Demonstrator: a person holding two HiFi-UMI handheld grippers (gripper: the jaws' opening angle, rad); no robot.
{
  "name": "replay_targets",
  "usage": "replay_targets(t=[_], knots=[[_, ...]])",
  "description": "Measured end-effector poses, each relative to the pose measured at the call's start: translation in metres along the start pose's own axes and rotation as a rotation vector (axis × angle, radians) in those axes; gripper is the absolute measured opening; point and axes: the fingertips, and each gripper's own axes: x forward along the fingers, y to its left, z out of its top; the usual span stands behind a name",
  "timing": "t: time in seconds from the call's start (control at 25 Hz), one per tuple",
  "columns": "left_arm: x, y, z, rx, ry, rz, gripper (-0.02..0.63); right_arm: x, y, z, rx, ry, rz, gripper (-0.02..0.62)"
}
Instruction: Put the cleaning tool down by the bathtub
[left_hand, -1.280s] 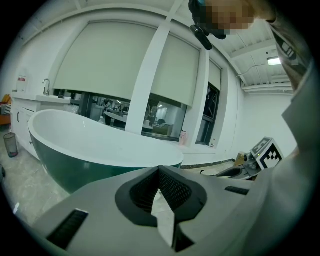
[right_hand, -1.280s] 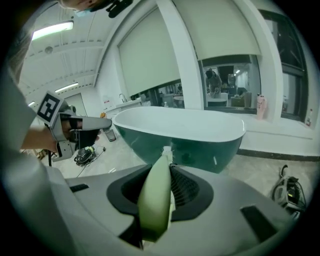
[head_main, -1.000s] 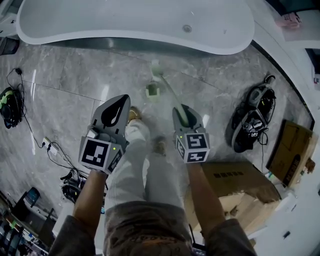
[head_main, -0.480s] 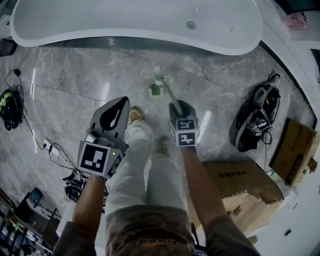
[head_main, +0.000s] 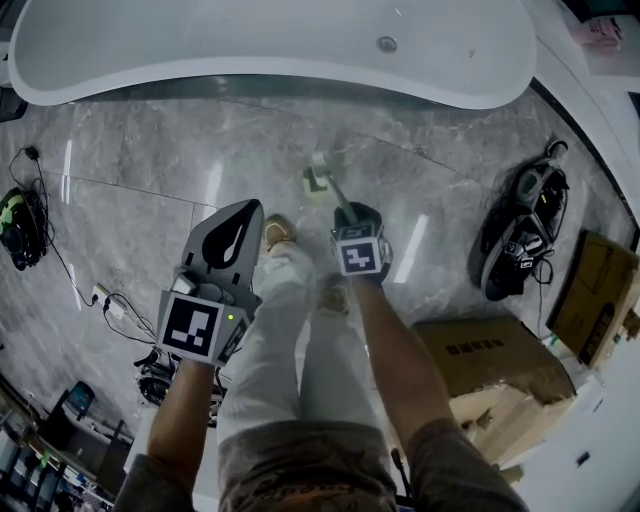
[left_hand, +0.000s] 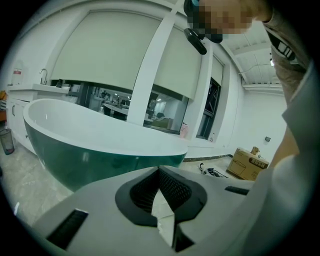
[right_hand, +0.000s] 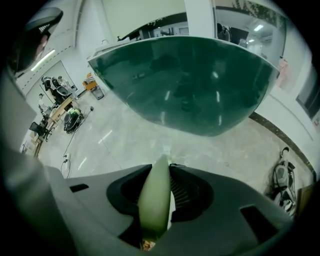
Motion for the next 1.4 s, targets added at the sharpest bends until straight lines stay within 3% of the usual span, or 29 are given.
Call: replay_targets(t=[0.6, 1.0, 1.4], knots=[[0.002, 0.029, -0.022, -0.037, 0.053, 0.004, 0.0, 0.041, 0.014, 0.013, -0.019, 0.169, 0.008, 0.111], [0.013, 0.041, -0.03, -0.059, 0.074, 0.006, 0.0, 0.05, 0.004, 0.025, -0.021, 0.217, 0.0, 0.11], [0.019, 0.037, -0.024, -0.064, 0.076, -0.011, 0.0, 0.047, 0.008, -0.002, 0.008, 0.288, 0.007, 0.11]])
